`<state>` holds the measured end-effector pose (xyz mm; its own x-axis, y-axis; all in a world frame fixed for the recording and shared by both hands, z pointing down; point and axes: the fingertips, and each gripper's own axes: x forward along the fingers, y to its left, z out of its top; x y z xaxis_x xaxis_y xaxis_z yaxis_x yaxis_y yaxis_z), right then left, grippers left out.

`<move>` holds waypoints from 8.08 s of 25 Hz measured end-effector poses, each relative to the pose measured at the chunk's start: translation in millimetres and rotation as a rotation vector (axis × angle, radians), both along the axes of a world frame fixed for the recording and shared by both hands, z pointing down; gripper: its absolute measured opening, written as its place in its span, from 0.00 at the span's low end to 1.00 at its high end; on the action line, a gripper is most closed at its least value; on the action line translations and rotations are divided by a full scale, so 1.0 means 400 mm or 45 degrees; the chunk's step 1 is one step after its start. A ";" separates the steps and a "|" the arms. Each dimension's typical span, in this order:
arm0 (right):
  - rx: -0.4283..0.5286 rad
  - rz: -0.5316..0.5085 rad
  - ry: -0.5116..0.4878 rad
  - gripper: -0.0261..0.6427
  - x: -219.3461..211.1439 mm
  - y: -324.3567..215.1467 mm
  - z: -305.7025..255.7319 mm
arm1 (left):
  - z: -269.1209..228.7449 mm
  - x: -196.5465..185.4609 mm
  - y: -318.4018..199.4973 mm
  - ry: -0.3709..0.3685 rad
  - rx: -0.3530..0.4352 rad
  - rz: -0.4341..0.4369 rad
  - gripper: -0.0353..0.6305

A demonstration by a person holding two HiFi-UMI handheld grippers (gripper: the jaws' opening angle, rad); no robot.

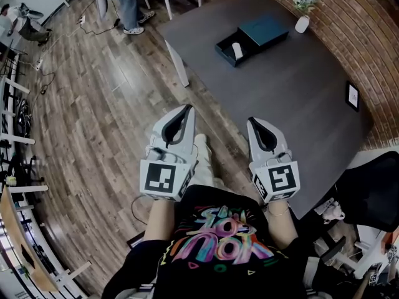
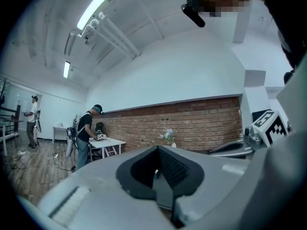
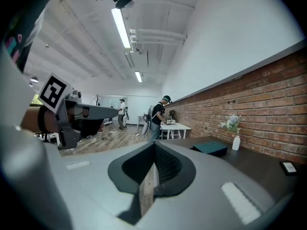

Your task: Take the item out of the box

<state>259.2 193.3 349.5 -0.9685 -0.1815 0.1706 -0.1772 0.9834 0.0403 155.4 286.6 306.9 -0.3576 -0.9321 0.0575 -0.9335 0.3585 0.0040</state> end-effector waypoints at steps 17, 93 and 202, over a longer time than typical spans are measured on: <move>-0.057 0.164 0.071 0.04 -0.456 -0.256 0.045 | 0.007 -0.498 -0.306 0.016 -0.047 0.158 0.06; -0.262 0.937 0.137 0.04 -0.613 -0.760 0.152 | 0.045 -0.594 -1.114 0.071 -0.078 1.187 0.06; -0.355 0.663 0.704 0.22 -0.635 -0.793 0.348 | 0.092 -0.643 -1.119 0.079 -0.078 1.137 0.06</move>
